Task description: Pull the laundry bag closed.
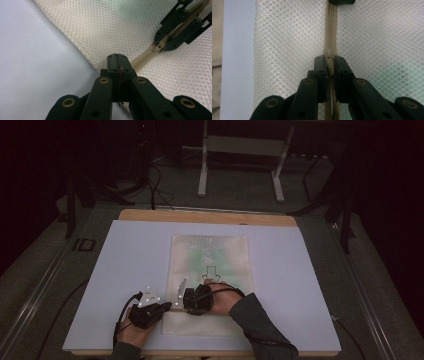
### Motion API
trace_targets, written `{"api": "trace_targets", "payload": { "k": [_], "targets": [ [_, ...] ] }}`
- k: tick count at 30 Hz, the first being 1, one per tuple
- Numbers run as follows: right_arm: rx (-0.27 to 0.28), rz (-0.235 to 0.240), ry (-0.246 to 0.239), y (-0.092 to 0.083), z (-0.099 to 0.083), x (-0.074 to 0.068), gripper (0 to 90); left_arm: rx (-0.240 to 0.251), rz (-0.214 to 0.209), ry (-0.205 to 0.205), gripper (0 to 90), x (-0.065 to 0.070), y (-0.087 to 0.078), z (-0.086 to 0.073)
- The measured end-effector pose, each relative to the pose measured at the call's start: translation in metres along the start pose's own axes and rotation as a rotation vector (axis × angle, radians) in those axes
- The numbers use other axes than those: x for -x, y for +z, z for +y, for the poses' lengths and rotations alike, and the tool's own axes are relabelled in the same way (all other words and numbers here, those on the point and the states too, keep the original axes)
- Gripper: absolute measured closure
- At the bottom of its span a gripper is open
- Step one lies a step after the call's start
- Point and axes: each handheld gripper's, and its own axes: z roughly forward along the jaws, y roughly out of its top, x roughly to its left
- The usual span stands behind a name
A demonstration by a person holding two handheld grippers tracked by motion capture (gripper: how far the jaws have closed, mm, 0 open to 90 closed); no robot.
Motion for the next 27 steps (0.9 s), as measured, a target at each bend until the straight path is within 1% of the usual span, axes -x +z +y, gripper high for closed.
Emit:
{"api": "trace_targets", "payload": {
  "k": [4, 11, 19, 27],
  "targets": [
    [-0.005, 0.001, 0.001, -0.0007, -0.0005, -0.0003, 82.1, 0.0, -0.002, -0.004, 89.5, -0.0002, 0.0, 0.0],
    [-0.027, -0.002, -0.014, -0.0015, 0.0003, -0.0016, 82.1, 0.0, 0.0, -0.001, 89.6, 0.0, 0.0, 0.0001],
    [-0.03, 0.001, -0.005, -0.0032, -0.0029, -0.0018, 82.1, 0.0, 0.0, -0.002, 89.6, -0.0001, 0.0, 0.0],
    [-0.046, 0.0, -0.014, -0.0053, -0.0049, -0.0011, 82.1, 0.0, 0.001, 0.0, 89.6, 0.0001, 0.0, 0.0]
  ]
}}
